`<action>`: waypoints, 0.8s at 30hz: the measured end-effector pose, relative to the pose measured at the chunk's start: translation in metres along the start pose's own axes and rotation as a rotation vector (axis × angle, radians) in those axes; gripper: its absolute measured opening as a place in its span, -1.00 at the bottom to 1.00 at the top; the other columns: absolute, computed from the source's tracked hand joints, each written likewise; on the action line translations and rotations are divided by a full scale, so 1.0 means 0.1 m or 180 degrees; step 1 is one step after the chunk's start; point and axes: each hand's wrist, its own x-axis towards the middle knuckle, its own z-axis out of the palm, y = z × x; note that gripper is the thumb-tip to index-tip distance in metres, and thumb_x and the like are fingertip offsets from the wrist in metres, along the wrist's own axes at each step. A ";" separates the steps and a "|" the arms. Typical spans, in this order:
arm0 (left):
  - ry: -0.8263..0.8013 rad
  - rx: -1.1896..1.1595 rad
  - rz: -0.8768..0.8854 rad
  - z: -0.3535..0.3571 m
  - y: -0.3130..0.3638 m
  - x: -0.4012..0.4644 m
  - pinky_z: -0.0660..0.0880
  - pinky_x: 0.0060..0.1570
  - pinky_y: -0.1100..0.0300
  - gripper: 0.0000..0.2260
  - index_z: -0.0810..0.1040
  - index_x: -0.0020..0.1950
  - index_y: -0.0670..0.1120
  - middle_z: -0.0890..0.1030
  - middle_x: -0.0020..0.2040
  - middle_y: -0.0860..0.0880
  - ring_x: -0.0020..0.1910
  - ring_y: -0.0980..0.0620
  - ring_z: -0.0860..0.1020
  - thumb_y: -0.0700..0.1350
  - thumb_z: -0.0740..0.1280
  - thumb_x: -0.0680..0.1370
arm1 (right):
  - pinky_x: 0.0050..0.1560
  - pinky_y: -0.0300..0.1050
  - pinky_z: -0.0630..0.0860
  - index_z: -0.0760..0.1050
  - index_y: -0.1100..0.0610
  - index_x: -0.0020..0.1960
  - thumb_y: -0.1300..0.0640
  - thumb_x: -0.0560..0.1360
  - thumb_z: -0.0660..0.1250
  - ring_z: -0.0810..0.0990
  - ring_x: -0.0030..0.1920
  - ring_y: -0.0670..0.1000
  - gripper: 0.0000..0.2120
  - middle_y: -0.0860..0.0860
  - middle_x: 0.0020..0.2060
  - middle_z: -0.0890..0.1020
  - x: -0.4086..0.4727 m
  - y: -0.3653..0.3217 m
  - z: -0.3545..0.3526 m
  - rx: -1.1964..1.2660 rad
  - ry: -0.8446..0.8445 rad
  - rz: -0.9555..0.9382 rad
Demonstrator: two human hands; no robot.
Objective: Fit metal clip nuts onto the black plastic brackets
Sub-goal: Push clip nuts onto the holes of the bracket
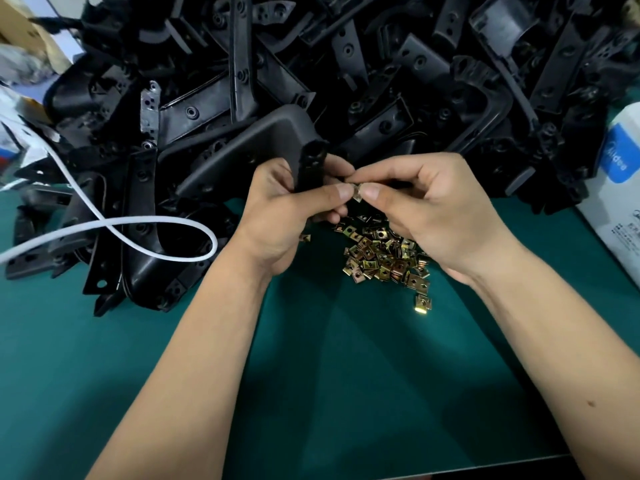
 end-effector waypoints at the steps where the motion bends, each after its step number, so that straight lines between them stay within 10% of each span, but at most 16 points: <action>1: 0.0009 -0.0056 -0.0057 0.01 0.00 0.00 0.51 -0.34 0.29 -0.87 0.68 -0.07 -0.15 0.64 -0.33 -0.03 -0.37 0.09 0.60 -0.35 0.43 0.48 | -0.36 -0.45 0.44 0.68 0.27 0.13 0.32 0.60 0.39 0.59 -0.42 -0.25 -0.85 -0.27 -0.41 0.63 0.00 0.01 -0.01 -0.0067 0.0030 -0.0055; 5: 0.0113 -0.0267 -0.0316 0.04 0.01 0.00 0.53 -0.31 0.32 -0.85 0.74 -0.10 -0.10 0.68 -0.28 -0.05 -0.35 0.12 0.60 -0.31 0.43 0.46 | 0.00 -0.03 0.68 0.71 0.17 0.09 0.29 0.51 0.52 0.75 -0.08 0.07 -0.83 0.06 -0.11 0.76 0.03 0.01 -0.03 -0.0146 0.0030 -0.0070; 13: 0.0139 -0.0009 -0.0386 0.04 0.05 -0.01 0.53 -0.28 0.33 -0.76 0.77 -0.10 -0.07 0.68 -0.28 -0.04 -0.32 0.13 0.60 -0.36 0.39 0.53 | -0.33 -0.38 0.44 0.71 0.08 -0.06 0.20 0.47 0.58 0.59 -0.39 -0.17 -0.91 -0.01 -0.25 0.72 0.01 0.04 -0.02 -0.0626 0.0139 -0.0189; 20: -0.0096 -0.0143 -0.0415 0.01 0.06 0.00 0.49 -0.31 0.34 -0.81 0.78 -0.07 -0.09 0.68 -0.25 -0.05 -0.33 0.14 0.55 -0.30 0.39 0.52 | -0.14 -0.08 0.66 0.69 0.15 -0.03 0.19 0.49 0.56 0.73 -0.17 0.05 -0.91 0.05 -0.17 0.73 0.02 0.08 -0.04 -0.0364 0.0080 -0.0279; 24: -0.0199 -0.0161 -0.0344 0.00 0.05 -0.02 0.51 -0.28 0.34 -0.94 0.75 -0.08 -0.13 0.63 -0.29 -0.02 -0.32 0.13 0.56 -0.21 0.47 0.50 | -0.43 -0.30 0.38 0.68 0.14 -0.12 0.18 0.54 0.50 0.49 -0.46 -0.14 -0.93 0.02 -0.34 0.67 0.05 0.09 -0.08 0.0246 0.0137 -0.0186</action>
